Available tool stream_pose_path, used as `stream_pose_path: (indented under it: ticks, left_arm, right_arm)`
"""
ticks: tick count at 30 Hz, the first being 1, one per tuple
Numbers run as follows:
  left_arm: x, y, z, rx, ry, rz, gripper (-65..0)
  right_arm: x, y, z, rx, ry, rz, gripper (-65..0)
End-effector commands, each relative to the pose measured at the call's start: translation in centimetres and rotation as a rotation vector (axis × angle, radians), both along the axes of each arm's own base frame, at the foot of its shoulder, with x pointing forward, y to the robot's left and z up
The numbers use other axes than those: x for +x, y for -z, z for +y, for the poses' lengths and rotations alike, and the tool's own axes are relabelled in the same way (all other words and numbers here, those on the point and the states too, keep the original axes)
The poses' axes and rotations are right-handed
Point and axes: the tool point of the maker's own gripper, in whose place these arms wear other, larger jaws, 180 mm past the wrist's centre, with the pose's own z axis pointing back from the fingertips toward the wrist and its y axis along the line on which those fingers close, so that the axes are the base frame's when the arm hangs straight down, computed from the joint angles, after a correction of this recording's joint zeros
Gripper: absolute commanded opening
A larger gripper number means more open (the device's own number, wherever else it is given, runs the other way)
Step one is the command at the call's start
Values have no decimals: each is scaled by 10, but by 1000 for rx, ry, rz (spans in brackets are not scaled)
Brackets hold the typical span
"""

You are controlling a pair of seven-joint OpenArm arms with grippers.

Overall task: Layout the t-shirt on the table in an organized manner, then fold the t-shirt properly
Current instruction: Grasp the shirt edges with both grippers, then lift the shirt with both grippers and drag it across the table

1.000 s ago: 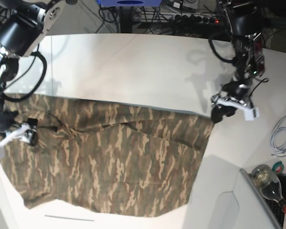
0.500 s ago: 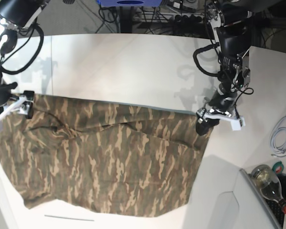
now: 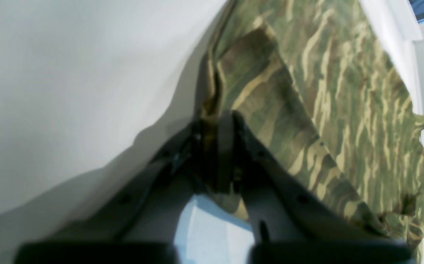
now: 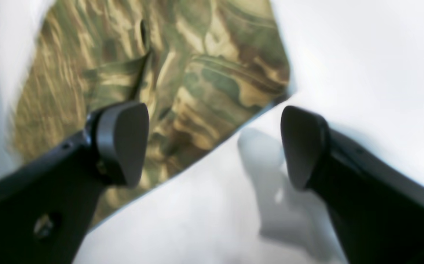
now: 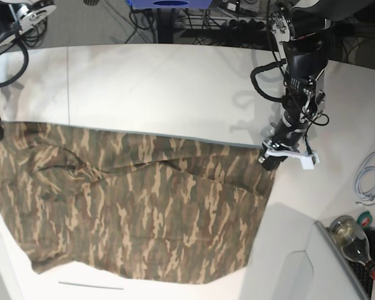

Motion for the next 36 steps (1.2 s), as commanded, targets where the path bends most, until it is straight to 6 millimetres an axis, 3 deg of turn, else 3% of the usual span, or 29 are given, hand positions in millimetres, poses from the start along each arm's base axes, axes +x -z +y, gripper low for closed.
stream_pose_path:
  ticks: [1, 6, 13, 23, 27, 28, 32, 36]
  left_arm:
    - [7, -6, 4, 14, 5, -11, -650]
    - [5, -6, 5, 17, 5, -9, -650]
    - [3, -5, 5, 17, 7, -5, -650]
    - [3, -4, 5, 16, 8, -3, -650]
    - [3, -4, 7, 21, 8, -2, -650]
    - [2, -4, 8, 23, 8, -2, -650]
    - [3, -5, 9, 25, 9, -4, -650]
    - [8, -17, 9, 43, 41, -2, -650]
  right_arm:
    - [9, -8, -10, 6, 13, -40, -125]
    - [19, 14, -9, 96, 69, -48, -128]
    - [23, 26, -5, 133, 128, -63, -135]
    - [27, 22, -12, 120, 140, -78, -425]
    - [30, 18, -17, 110, 137, -87, -627]
    - [33, 13, -21, 101, 136, -94, -650]
    - [38, 7, -27, 92, 135, -101, -644]
    - [48, 1, -22, 86, 28, -37, -644]
